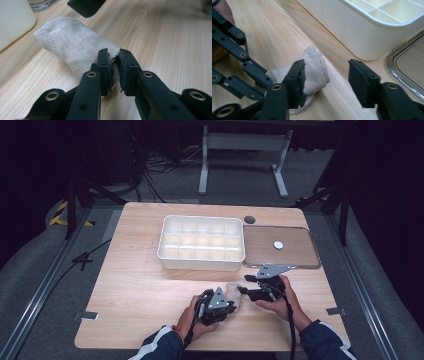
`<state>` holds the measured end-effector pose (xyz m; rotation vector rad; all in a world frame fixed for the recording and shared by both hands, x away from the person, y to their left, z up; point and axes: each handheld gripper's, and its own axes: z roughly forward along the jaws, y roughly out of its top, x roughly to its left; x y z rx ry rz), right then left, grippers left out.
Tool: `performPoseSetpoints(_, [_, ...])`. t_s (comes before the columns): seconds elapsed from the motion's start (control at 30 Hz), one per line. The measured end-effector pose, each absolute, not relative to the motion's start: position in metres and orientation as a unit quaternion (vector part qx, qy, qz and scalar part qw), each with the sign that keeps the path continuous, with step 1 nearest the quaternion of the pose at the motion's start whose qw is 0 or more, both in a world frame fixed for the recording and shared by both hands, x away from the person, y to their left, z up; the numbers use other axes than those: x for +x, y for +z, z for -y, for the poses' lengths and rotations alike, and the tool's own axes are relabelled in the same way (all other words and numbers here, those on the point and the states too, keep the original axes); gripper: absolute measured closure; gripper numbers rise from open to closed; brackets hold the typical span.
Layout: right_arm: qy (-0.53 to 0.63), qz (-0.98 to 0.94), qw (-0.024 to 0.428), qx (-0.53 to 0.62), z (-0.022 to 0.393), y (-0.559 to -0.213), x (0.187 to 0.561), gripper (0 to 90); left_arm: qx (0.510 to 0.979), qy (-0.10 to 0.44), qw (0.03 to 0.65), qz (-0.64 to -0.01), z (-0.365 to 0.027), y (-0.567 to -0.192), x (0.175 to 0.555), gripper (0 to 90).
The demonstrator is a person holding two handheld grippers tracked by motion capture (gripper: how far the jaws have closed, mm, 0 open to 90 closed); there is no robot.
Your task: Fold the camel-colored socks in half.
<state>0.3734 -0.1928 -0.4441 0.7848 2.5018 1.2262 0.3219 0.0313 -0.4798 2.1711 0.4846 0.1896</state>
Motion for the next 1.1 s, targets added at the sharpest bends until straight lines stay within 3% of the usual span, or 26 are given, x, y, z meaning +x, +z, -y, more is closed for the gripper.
performPoseSetpoints(0.17, [0.42,-0.851,0.099,0.298,0.194,-0.445,0.377,35.8,0.877,0.086,0.433,-0.189,-0.031,-0.479,0.321,79.3])
performPoseSetpoints(0.3, [0.425,-0.855,0.116,0.274,0.188,-0.441,0.371,47.2,0.877,0.082,0.434,-0.191,-0.031,-0.479,0.321,79.4])
performPoseSetpoints(0.37, [0.415,-0.862,0.116,0.266,0.183,-0.446,0.371,60.4,0.875,0.077,0.436,-0.197,-0.031,-0.48,0.321,79.4])
performPoseSetpoints(0.47, [0.379,-0.879,0.12,0.265,0.177,-0.457,0.374,66.9,0.876,0.073,0.434,-0.196,-0.032,-0.479,0.323,79.4])
performPoseSetpoints(0.67, [0.379,-0.872,0.105,0.292,0.182,-0.466,0.379,69.4,0.876,0.074,0.434,-0.196,-0.032,-0.479,0.323,79.4])
performPoseSetpoints(0.87, [0.355,-0.87,0.15,0.308,0.188,-0.461,0.383,73.1,0.877,0.082,0.432,-0.192,-0.031,-0.479,0.321,79.3])
performPoseSetpoints(1.1, [0.419,-0.851,0.13,0.288,0.192,-0.446,0.375,74.7,0.875,0.077,0.435,-0.198,-0.031,-0.48,0.321,79.3])
